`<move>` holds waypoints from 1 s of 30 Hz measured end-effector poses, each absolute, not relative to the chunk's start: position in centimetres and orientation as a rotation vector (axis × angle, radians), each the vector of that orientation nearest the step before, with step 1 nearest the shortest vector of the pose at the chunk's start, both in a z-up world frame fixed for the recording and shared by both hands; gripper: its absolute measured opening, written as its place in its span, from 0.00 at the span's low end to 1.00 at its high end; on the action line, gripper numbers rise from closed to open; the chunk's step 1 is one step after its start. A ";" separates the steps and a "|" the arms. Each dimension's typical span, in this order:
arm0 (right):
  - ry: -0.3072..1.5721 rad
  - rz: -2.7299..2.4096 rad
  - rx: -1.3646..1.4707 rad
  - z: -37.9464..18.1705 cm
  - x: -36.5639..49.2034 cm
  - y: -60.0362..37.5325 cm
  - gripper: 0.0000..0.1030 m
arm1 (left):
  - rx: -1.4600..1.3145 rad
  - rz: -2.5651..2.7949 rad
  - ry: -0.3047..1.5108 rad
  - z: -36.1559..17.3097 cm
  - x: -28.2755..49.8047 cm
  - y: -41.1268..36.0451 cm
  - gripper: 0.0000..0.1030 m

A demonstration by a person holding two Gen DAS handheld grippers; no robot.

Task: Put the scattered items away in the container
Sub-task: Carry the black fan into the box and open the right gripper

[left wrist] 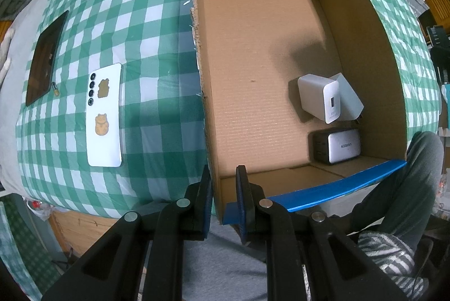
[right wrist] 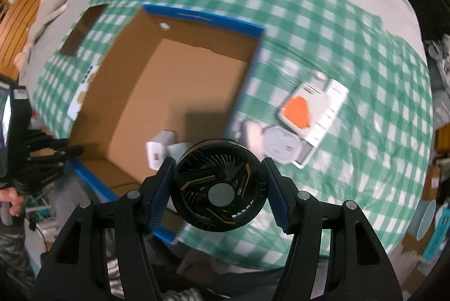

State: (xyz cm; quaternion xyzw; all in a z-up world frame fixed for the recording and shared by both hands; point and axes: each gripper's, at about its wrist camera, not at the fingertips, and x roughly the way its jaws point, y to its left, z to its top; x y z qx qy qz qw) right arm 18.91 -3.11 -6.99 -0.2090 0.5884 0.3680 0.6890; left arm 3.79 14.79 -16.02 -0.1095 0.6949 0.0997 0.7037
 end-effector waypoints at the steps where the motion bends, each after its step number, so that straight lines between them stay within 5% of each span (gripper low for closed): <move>1: 1.314 0.835 -0.477 -6.9 18.5 -2.5 0.61 | -0.245 0.222 1.546 -16.1 3.8 14.8 0.13; 30: 1.391 0.904 -0.593 -12.6 13.6 3.1 0.61 | -0.252 0.218 1.546 -15.7 3.9 14.8 0.14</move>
